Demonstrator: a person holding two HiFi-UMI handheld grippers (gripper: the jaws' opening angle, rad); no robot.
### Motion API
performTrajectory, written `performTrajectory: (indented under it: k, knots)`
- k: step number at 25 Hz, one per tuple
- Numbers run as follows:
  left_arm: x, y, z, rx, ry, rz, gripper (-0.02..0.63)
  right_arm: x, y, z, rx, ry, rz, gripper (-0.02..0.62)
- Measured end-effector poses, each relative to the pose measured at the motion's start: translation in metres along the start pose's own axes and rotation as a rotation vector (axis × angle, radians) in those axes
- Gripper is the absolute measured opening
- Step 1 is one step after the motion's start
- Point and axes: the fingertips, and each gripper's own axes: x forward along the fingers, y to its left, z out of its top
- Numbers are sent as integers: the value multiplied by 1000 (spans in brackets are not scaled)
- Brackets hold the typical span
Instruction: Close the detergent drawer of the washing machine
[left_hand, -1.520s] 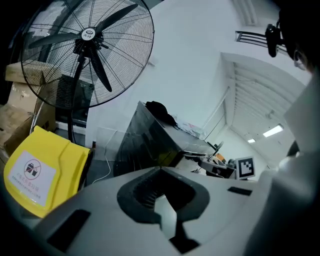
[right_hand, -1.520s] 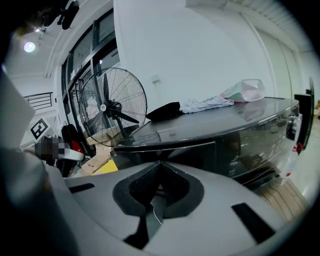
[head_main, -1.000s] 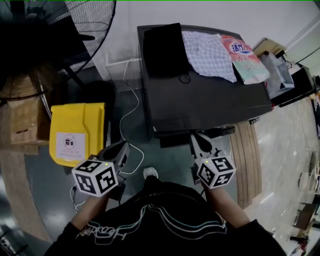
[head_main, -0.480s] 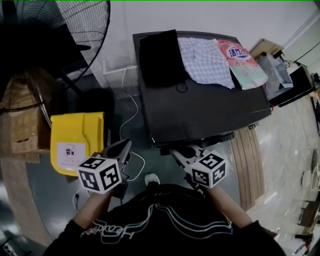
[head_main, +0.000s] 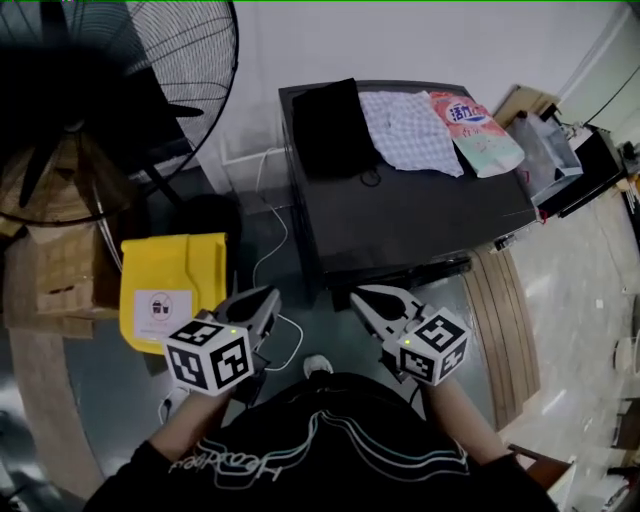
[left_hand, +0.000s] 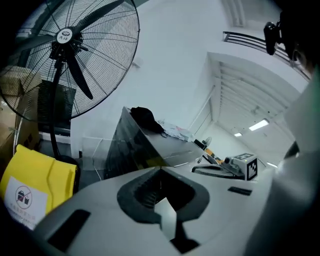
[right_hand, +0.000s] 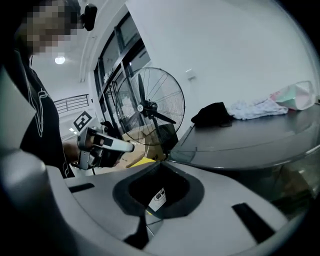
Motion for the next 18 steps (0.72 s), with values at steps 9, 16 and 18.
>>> performTrajectory:
  k: [9,16,18]
  knots:
    - [-80,-61,-22,101,-27,-146,26,-58,91,16,-11,-150,-55,26]
    - [-145,-99,-39,190,-66,-244,26,-94,170,27,-35,-250,-50,26]
    - [-160,-106,-43,212,-76,-260,26,-102,186,27,-48,-265,-55,26]
